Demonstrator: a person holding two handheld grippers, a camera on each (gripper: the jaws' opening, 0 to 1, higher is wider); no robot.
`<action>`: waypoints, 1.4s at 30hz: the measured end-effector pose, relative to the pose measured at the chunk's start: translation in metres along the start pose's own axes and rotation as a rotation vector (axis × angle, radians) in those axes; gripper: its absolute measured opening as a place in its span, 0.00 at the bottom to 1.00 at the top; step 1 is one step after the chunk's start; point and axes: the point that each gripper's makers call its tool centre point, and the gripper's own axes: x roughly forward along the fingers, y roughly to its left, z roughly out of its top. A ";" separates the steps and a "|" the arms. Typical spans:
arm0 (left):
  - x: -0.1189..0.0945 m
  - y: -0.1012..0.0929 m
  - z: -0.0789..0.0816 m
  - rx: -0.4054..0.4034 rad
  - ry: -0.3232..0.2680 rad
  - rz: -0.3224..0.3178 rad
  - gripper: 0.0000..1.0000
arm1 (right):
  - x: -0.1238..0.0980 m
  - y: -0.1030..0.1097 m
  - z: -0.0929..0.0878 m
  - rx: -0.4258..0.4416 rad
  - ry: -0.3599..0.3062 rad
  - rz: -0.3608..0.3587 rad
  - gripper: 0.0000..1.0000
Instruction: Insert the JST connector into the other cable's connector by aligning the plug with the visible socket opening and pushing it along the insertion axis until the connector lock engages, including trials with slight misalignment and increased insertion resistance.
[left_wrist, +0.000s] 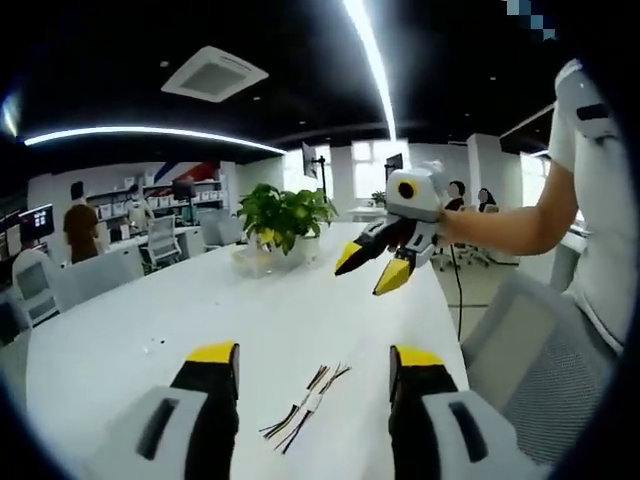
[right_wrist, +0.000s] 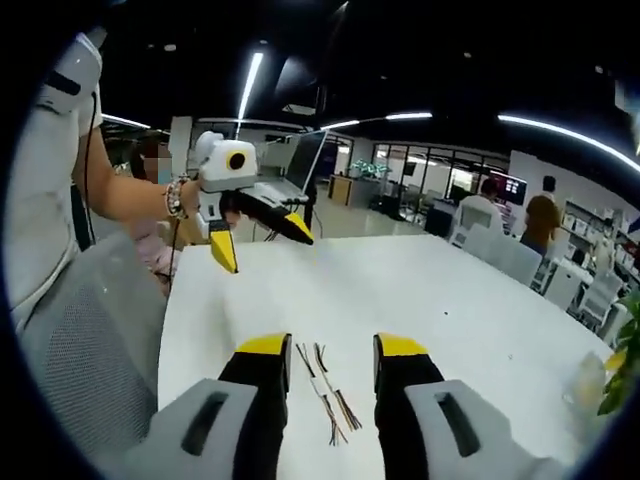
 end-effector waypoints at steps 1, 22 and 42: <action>-0.002 0.000 -0.001 -0.016 0.000 0.006 0.60 | -0.002 0.000 0.001 0.008 -0.011 -0.008 0.32; -0.055 -0.005 0.005 -0.018 0.002 0.170 0.72 | -0.035 0.008 0.015 0.055 -0.041 -0.110 0.43; -0.095 -0.013 -0.013 -0.136 -0.007 0.349 0.93 | -0.073 0.018 -0.008 0.118 -0.019 -0.235 0.57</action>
